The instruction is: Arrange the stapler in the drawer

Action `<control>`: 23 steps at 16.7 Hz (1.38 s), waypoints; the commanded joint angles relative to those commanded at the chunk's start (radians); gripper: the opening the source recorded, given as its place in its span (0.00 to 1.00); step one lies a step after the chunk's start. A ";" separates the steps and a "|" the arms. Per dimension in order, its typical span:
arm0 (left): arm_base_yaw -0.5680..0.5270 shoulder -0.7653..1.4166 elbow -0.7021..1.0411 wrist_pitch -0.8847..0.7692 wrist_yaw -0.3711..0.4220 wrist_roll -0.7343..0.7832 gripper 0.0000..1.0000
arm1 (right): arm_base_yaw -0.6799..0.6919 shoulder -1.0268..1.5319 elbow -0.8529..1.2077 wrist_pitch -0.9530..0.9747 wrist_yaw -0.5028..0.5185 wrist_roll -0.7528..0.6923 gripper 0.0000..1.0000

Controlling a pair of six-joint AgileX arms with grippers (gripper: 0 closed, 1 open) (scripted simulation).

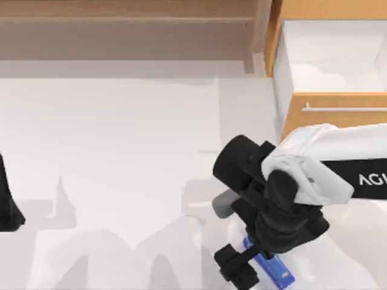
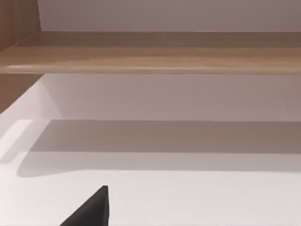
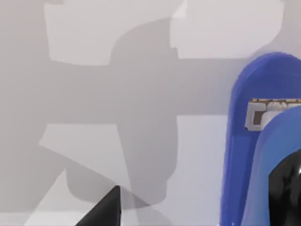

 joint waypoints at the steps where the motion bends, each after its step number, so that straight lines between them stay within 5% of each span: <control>1: 0.000 0.000 0.000 0.000 0.000 0.000 1.00 | 0.000 0.000 0.000 0.000 0.000 0.000 0.70; 10: 0.000 0.000 0.000 0.000 0.000 0.000 1.00 | 0.000 0.000 0.000 0.000 0.000 0.000 0.02; 23: 0.000 0.000 0.000 0.000 0.000 0.000 1.00 | -0.002 -0.035 0.036 -0.071 0.004 -0.002 0.00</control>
